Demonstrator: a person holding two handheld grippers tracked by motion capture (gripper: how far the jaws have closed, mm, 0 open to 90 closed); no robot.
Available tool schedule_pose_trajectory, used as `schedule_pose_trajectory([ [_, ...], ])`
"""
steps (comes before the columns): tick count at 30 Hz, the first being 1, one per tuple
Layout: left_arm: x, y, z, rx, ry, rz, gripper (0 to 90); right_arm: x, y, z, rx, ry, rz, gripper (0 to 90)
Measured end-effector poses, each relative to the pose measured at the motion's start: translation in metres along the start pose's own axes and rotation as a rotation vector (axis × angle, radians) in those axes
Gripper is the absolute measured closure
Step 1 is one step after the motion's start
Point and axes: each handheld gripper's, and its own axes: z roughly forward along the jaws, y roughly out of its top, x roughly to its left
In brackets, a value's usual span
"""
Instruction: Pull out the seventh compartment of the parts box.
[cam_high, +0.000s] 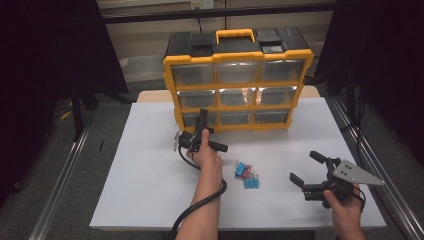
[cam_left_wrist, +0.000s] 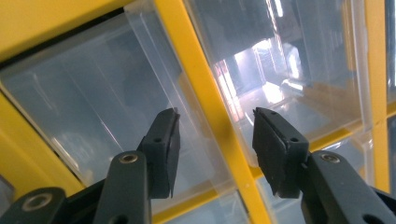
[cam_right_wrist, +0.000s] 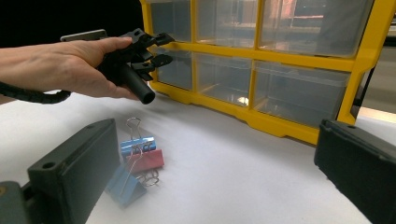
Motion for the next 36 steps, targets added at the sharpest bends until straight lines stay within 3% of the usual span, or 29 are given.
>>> schedule_pose_trajectory([
  [1, 0.0, -0.001, -0.001, 0.003, 0.013, 0.004, 53.8, 0.0, 0.0, 0.0, -0.003, -0.001, 0.001, 0.0],
  [3, -0.001, -0.002, -0.001, -0.023, 0.007, -0.05, 56.6, 0.0, 0.0, 0.001, -0.003, -0.002, 0.002, 0.0],
  [5, 0.0, -0.003, -0.005, -0.018, 0.029, -0.037, 61.8, 0.0, 0.0, 0.001, -0.003, 0.001, -0.001, 0.0],
  [6, -0.002, -0.004, -0.005, -0.04, 0.031, -0.079, 65.5, 0.0, 0.0, 0.001, -0.002, 0.001, -0.001, 0.0],
  [8, 0.002, -0.005, -0.01, 0.004, 0.046, -0.022, 67.1, 0.0, 0.0, 0.001, -0.005, 0.002, -0.002, 0.0],
  [10, 0.002, -0.005, -0.012, -0.005, 0.051, -0.026, 70.3, 0.0, 0.0, 0.001, -0.004, 0.001, -0.001, 0.0],
  [11, -0.001, -0.006, -0.011, -0.041, 0.055, -0.075, 71.6, 0.0, 0.0, 0.001, -0.002, 0.001, -0.003, 0.0],
  [12, -0.001, -0.006, -0.012, -0.038, 0.052, -0.08, 72.4, 0.0, 0.0, 0.001, -0.004, 0.001, -0.002, 0.0],
  [13, -0.003, -0.006, -0.012, -0.057, 0.051, -0.11, 73.1, 0.0, 0.0, 0.001, -0.004, 0.001, -0.002, 0.0],
  [14, 0.001, -0.006, -0.016, -0.01, 0.059, -0.049, 73.7, 0.0, 0.0, 0.002, -0.004, 0.002, -0.003, 0.0],
  [15, -0.003, -0.006, -0.014, -0.057, 0.058, -0.113, 74.2, 0.0, 0.0, 0.002, -0.005, 0.001, -0.005, 0.0],
  [17, -0.004, -0.007, -0.015, -0.068, 0.075, -0.123, 76.3, 0.001, 0.0, 0.002, -0.004, 0.002, -0.006, 0.0],
  [18, -0.003, -0.007, -0.016, -0.069, 0.074, -0.112, 77.4, 0.001, 0.0, 0.002, -0.002, 0.002, -0.01, 0.0],
  [20, -0.005, -0.008, -0.018, -0.077, 0.068, -0.128, 78.4, 0.001, 0.0, 0.002, -0.005, 0.001, -0.006, 0.0],
  [22, -0.004, -0.007, -0.021, -0.05, 0.073, -0.116, 78.4, 0.001, 0.0, 0.002, -0.005, 0.003, -0.009, 0.0],
  [27, -0.006, -0.008, -0.025, -0.077, 0.066, -0.127, 79.0, 0.002, 0.0, 0.002, -0.003, 0.001, -0.014, 0.0],
  [28, -0.004, -0.008, -0.027, -0.058, 0.071, -0.113, 79.0, 0.002, 0.0, 0.002, -0.003, 0.0, -0.015, 0.0],
  [29, -0.006, -0.009, -0.027, -0.074, 0.069, -0.128, 79.2, 0.002, 0.0, 0.002, -0.004, 0.0, -0.015, 0.0],
  [31, -0.005, -0.009, -0.03, -0.052, 0.074, -0.103, 79.3, 0.002, 0.0, 0.002, -0.003, 0.0, -0.015, 0.0],
  [32, -0.007, -0.009, -0.029, -0.079, 0.071, -0.137, 79.2, 0.002, 0.0, 0.003, -0.004, 0.0, -0.015, 0.0],
  [34, -0.004, -0.009, -0.033, -0.042, 0.072, -0.091, 79.3, 0.002, 0.0, 0.002, -0.002, -0.001, -0.015, 0.0],
  [35, -0.008, -0.009, -0.031, -0.075, 0.072, -0.134, 79.2, 0.002, 0.0, 0.002, -0.002, -0.003, -0.017, 0.0],
  [36, -0.007, -0.009, -0.032, -0.067, 0.081, -0.117, 79.2, 0.002, 0.0, 0.002, 0.0, -0.002, -0.015, 0.0],
])
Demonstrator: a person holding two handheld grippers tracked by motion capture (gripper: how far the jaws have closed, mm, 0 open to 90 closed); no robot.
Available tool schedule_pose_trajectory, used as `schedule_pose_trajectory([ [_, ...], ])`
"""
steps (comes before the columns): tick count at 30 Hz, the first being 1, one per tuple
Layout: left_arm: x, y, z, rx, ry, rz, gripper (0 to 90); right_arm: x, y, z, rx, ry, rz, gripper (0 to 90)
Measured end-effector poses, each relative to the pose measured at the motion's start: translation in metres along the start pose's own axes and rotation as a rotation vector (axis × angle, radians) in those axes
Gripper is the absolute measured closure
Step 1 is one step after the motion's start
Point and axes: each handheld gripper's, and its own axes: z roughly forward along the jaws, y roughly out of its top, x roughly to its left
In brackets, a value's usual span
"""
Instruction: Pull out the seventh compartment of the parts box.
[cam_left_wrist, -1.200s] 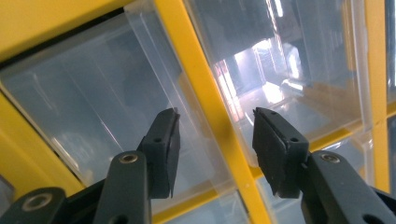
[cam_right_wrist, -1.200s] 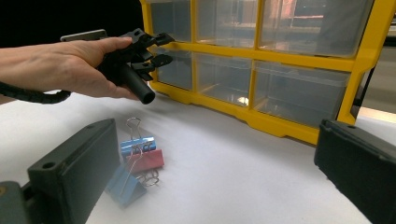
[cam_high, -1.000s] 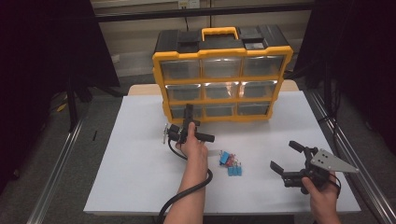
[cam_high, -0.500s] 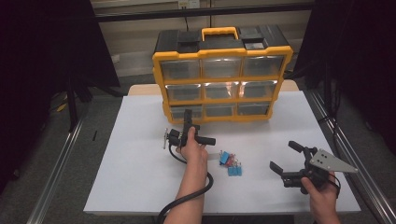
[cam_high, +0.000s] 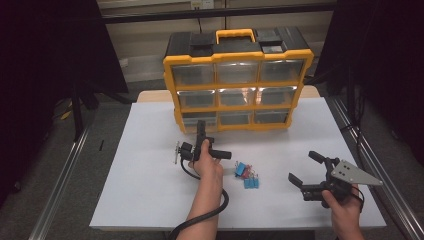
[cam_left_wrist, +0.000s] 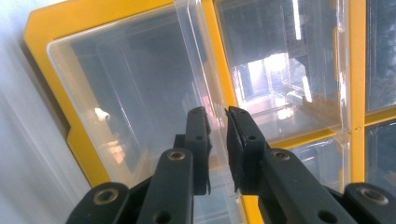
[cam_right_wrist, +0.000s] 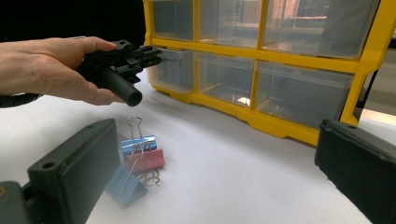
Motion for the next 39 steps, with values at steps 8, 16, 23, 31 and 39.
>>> schedule_pose_trajectory([
  [8, -0.001, -0.001, -0.004, -0.012, -0.015, -0.023, 79.2, 0.0, 0.0, 0.0, -0.001, 0.002, -0.001, 0.0],
  [16, -0.001, -0.002, -0.009, -0.019, -0.005, -0.029, 79.2, 0.0, 0.0, 0.0, -0.001, 0.002, -0.002, 0.0],
  [23, -0.001, -0.001, -0.014, -0.011, -0.014, -0.022, 79.1, 0.001, 0.0, 0.0, 0.002, 0.006, 0.0, 0.0],
  [31, 0.002, -0.001, -0.02, 0.027, -0.012, 0.03, 79.1, 0.001, 0.0, 0.001, -0.002, 0.008, 0.0, 0.0],
  [39, -0.001, -0.001, -0.02, -0.024, -0.015, -0.031, 79.0, 0.001, 0.001, 0.0, -0.001, 0.006, -0.002, 0.0],
])
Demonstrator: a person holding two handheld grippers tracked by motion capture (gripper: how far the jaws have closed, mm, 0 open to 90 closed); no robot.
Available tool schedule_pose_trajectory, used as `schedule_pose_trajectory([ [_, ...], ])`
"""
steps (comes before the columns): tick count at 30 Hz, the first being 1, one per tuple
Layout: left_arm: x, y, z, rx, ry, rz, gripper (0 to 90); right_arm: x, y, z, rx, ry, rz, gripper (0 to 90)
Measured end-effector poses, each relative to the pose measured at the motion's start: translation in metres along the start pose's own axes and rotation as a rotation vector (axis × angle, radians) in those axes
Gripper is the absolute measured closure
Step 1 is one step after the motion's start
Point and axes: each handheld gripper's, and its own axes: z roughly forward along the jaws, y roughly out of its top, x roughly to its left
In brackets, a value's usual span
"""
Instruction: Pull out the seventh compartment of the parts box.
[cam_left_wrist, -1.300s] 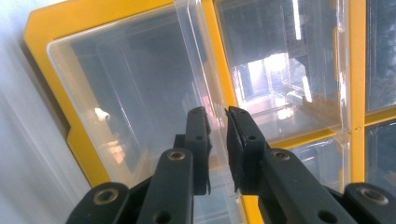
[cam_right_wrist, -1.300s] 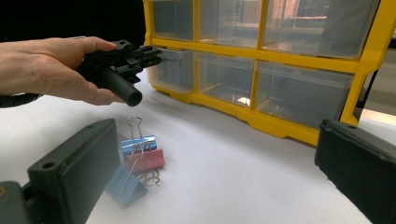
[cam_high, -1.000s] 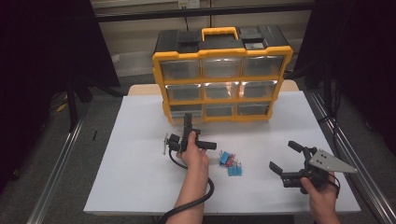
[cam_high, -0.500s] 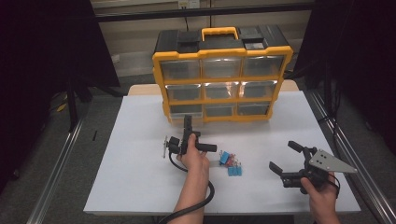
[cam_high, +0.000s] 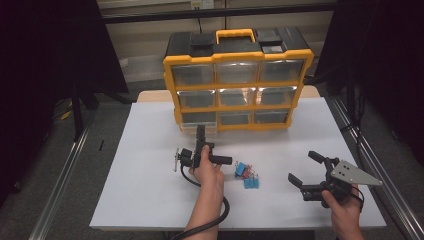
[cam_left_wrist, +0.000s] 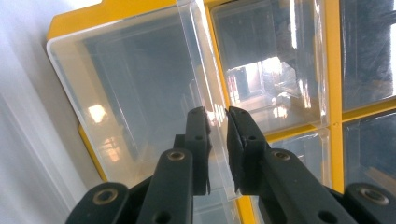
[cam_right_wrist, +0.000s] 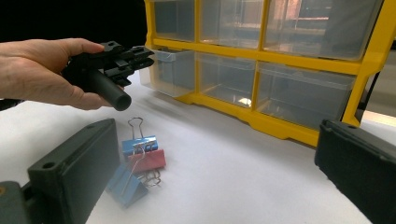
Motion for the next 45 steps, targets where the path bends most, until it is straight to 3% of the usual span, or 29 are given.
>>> schedule_pose_trajectory([
  [1, 0.003, 0.001, -0.003, 0.034, -0.002, 0.047, 79.0, 0.0, 0.0, 0.0, 0.0, 0.0, 0.001, 0.0],
  [4, 0.004, 0.0, -0.004, 0.045, -0.004, 0.051, 79.0, 0.0, 0.0, 0.0, -0.003, 0.0, -0.002, 0.0],
  [5, -0.001, -0.001, -0.002, 0.003, 0.002, -0.005, 79.0, 0.0, 0.0, 0.0, -0.003, 0.0, -0.002, 0.0],
  [8, 0.0, 0.0, -0.002, 0.005, -0.004, 0.011, 78.8, 0.0, 0.0, 0.0, -0.003, 0.001, -0.001, 0.0],
  [9, -0.001, 0.0, -0.003, 0.0, -0.006, -0.004, 78.8, 0.0, 0.0, 0.0, -0.002, 0.002, -0.005, 0.0],
  [11, 0.003, 0.0, -0.006, 0.045, -0.005, 0.049, 78.7, 0.0, 0.0, 0.0, -0.002, 0.002, -0.004, 0.0],
  [13, 0.003, 0.001, -0.007, 0.049, -0.001, 0.057, 78.7, 0.0, 0.0, 0.0, -0.004, 0.001, -0.005, 0.0],
  [14, -0.001, 0.0, -0.005, 0.005, 0.001, 0.001, 78.7, 0.0, 0.0, 0.0, -0.004, 0.001, -0.006, 0.0],
  [16, -0.001, 0.0, -0.005, -0.002, -0.009, -0.006, 78.7, 0.0, 0.0, 0.0, -0.003, 0.0, -0.002, 0.0],
  [17, 0.0, 0.0, -0.005, 0.007, -0.005, 0.002, 78.7, -0.001, 0.0, 0.0, -0.002, 0.002, -0.005, 0.0],
  [18, 0.002, 0.001, -0.008, 0.04, 0.003, 0.048, 78.7, -0.001, 0.0, 0.0, -0.003, 0.001, -0.005, 0.0],
  [19, 0.004, 0.001, -0.009, 0.046, -0.005, 0.06, 78.7, 0.0, 0.0, 0.0, -0.002, 0.002, -0.004, 0.0],
  [20, 0.0, 0.0, -0.007, 0.01, -0.005, 0.007, 78.7, 0.0, 0.0, 0.0, -0.002, 0.001, -0.004, 0.0],
  [21, -0.001, 0.0, -0.006, -0.001, -0.006, -0.004, 78.7, 0.0, 0.0, 0.0, -0.003, 0.002, -0.004, 0.0],
  [22, 0.001, 0.001, -0.007, 0.011, -0.007, 0.009, 78.7, 0.0, 0.0, 0.0, -0.005, 0.002, -0.006, 0.0],
  [23, 0.003, 0.001, -0.01, 0.049, 0.001, 0.053, 78.7, -0.001, 0.0, 0.0, -0.005, 0.005, -0.005, 0.0],
  [25, 0.004, 0.002, -0.011, 0.046, -0.005, 0.057, 78.7, 0.0, 0.0, 0.0, -0.002, 0.001, -0.003, 0.0],
  [26, -0.001, 0.001, -0.009, 0.008, -0.005, -0.007, 78.6, 0.0, 0.0, 0.0, -0.002, 0.002, -0.003, 0.0],
  [32, 0.0, 0.001, -0.011, 0.023, -0.002, 0.015, 78.4, 0.0, 0.0, 0.0, -0.004, 0.0, -0.001, 0.0],
  [39, -0.001, 0.001, -0.012, 0.013, -0.012, -0.002, 78.3, 0.0, 0.0, 0.0, -0.004, 0.001, -0.001, 0.0],
  [41, 0.001, 0.001, -0.014, 0.031, -0.009, 0.023, 78.2, 0.0, 0.0, 0.0, -0.004, 0.001, 0.0, 0.0],
  [42, -0.001, 0.001, -0.012, 0.011, -0.013, -0.01, 78.2, 0.0, 0.0, 0.0, -0.004, 0.002, -0.001, 0.0],
  [45, 0.0, 0.001, -0.013, 0.017, -0.02, 0.001, 78.2, 0.0, 0.0, 0.0, -0.004, 0.0, -0.002, 0.0],
])
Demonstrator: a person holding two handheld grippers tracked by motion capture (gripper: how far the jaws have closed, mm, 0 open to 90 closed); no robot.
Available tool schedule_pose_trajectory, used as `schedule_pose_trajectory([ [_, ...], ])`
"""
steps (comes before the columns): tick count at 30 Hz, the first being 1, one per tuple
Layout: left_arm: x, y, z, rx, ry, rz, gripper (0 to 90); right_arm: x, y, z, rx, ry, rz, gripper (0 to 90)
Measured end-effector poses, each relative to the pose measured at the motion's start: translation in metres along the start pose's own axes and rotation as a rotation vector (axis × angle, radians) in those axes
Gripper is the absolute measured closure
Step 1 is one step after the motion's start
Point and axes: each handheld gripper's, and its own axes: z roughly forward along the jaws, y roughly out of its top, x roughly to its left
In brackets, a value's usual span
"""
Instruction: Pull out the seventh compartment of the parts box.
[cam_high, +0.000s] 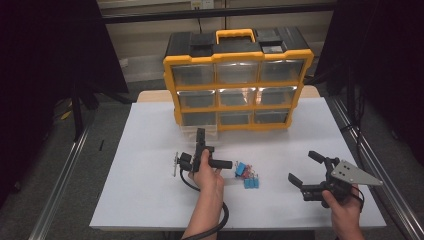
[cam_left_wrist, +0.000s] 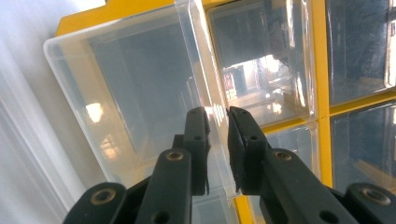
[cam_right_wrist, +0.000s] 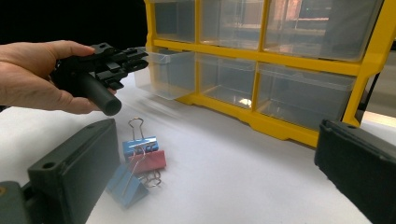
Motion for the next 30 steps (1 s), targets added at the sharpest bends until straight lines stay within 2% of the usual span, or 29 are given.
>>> schedule_pose_trajectory([
  [2, 0.001, 0.0, -0.001, 0.002, 0.022, 0.002, 78.3, 0.0, 0.0, 0.0, -0.001, -0.001, 0.003, 0.0],
  [3, 0.001, 0.0, -0.001, 0.002, 0.022, 0.011, 78.3, 0.0, 0.0, 0.0, 0.0, 0.0, 0.001, 0.0],
  [6, 0.001, 0.0, -0.001, -0.005, 0.017, 0.003, 78.3, 0.0, 0.0, 0.0, -0.003, 0.0, 0.001, 0.0],
  [9, 0.002, 0.001, -0.003, 0.013, 0.012, 0.019, 78.2, 0.0, 0.0, 0.0, -0.001, 0.001, 0.002, 0.0],
  [11, 0.0, 0.001, -0.004, 0.014, 0.036, 0.019, 77.9, 0.0, 0.0, 0.0, 0.0, 0.003, -0.003, 0.0],
  [14, 0.0, 0.001, -0.003, -0.001, 0.018, 0.018, 77.8, 0.0, 0.0, 0.0, 0.0, 0.006, -0.002, 0.0],
  [15, -0.001, 0.001, -0.003, -0.005, 0.023, 0.002, 77.7, 0.0, 0.0, 0.001, 0.0, 0.006, -0.002, 0.0],
  [16, -0.001, 0.001, -0.004, 0.002, 0.026, 0.013, 77.6, 0.001, 0.0, 0.001, -0.001, 0.005, 0.002, 0.0],
  [17, 0.003, 0.002, -0.007, 0.042, 0.019, 0.069, 77.6, 0.001, 0.0, 0.001, 0.0, 0.005, 0.002, 0.0],
  [18, 0.0, 0.002, -0.007, 0.03, 0.033, 0.036, 77.7, 0.001, 0.0, 0.001, 0.0, 0.004, 0.002, 0.0],
  [19, 0.0, 0.001, -0.007, 0.022, 0.033, 0.037, 77.6, 0.001, 0.0, 0.001, 0.0, 0.004, 0.002, 0.0],
  [20, 0.0, 0.001, -0.007, 0.009, 0.013, 0.025, 77.5, 0.001, 0.0, 0.001, 0.0, 0.004, 0.001, 0.0],
  [22, 0.0, 0.001, -0.007, 0.012, 0.014, 0.035, 77.5, 0.001, 0.0, 0.001, 0.0, 0.004, 0.001, 0.0],
  [24, 0.0, 0.001, -0.007, 0.002, 0.004, 0.027, 77.5, 0.001, 0.0, 0.001, 0.001, 0.004, 0.003, 0.0],
  [26, 0.0, 0.001, -0.007, 0.007, 0.019, 0.034, 77.2, 0.001, 0.0, 0.001, 0.001, 0.005, 0.003, 0.0],
  [27, 0.003, 0.002, -0.01, 0.044, 0.009, 0.083, 77.0, 0.001, 0.0, 0.001, 0.001, 0.005, 0.002, 0.0],
  [29, 0.004, 0.003, -0.011, 0.052, 0.002, 0.081, 76.9, 0.001, 0.0, 0.001, 0.001, 0.005, 0.003, 0.0],
  [30, 0.001, 0.003, -0.009, 0.015, 0.002, 0.044, 76.9, 0.001, 0.0, 0.001, 0.001, 0.005, 0.003, 0.0],
])
